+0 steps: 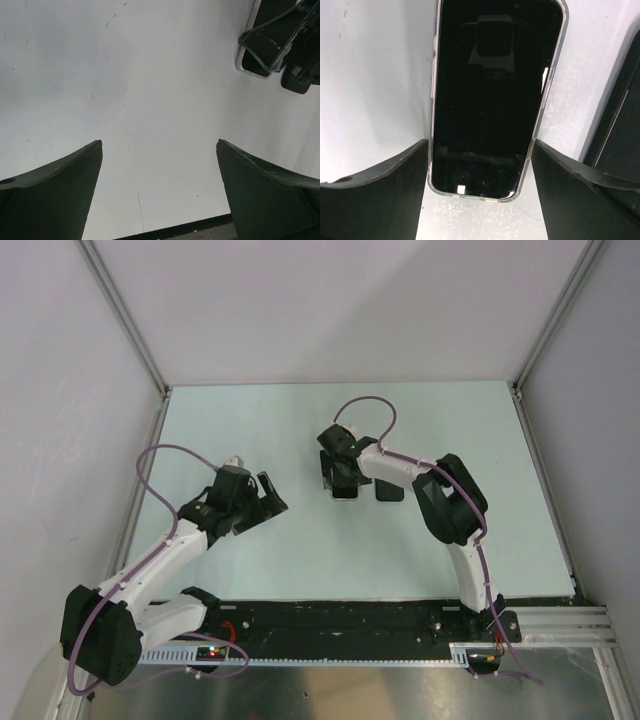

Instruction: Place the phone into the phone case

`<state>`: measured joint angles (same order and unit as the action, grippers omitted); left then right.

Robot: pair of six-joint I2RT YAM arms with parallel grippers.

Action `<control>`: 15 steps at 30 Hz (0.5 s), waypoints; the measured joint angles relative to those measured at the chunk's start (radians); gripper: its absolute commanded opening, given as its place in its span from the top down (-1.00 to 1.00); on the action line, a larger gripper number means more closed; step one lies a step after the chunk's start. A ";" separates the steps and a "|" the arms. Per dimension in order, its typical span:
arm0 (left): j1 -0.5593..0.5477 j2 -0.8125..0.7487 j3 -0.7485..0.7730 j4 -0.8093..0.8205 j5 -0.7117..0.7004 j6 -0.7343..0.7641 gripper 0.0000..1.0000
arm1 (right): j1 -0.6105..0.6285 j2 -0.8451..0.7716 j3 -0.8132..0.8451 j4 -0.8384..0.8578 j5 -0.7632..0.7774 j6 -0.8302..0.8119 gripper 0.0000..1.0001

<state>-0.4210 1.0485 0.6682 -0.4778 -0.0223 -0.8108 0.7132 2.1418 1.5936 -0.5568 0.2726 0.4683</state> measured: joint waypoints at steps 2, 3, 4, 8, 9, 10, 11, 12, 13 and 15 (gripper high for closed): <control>0.000 0.001 0.000 0.000 0.000 0.000 -0.99 | -0.011 0.003 0.004 0.000 -0.005 -0.008 -0.11; 0.000 0.002 0.000 0.000 0.000 0.000 -0.99 | -0.015 0.003 0.004 0.000 -0.007 -0.011 -0.15; 0.000 0.004 0.000 0.000 0.000 0.000 -0.99 | -0.018 0.003 0.004 0.000 -0.011 -0.015 -0.22; 0.000 0.012 0.004 0.000 0.000 0.000 -0.99 | -0.019 0.003 0.004 0.001 -0.013 -0.018 -0.57; 0.000 0.012 0.004 0.000 0.000 0.000 -0.99 | -0.019 0.003 0.004 0.000 -0.014 -0.018 -0.67; 0.000 0.012 0.004 0.000 0.000 0.000 -0.99 | -0.019 0.003 0.004 0.000 -0.015 -0.018 -0.74; 0.000 0.012 0.005 -0.001 0.000 0.000 -0.99 | -0.019 0.003 0.004 0.000 -0.016 -0.018 -0.84; 0.000 0.012 0.007 -0.003 0.000 0.000 -0.99 | -0.019 0.003 0.004 0.001 -0.017 -0.019 -0.92; 0.000 0.012 0.010 -0.003 0.000 0.000 -0.99 | -0.019 0.002 0.004 0.000 -0.017 -0.020 -0.95; 0.000 0.013 0.019 -0.004 0.000 0.000 -0.99 | -0.019 -0.003 0.003 -0.011 -0.016 -0.023 -0.98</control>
<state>-0.4210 1.0618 0.6876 -0.4816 -0.0227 -0.8108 0.6941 2.1384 1.5970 -0.5682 0.2562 0.4454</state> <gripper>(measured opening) 0.995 0.963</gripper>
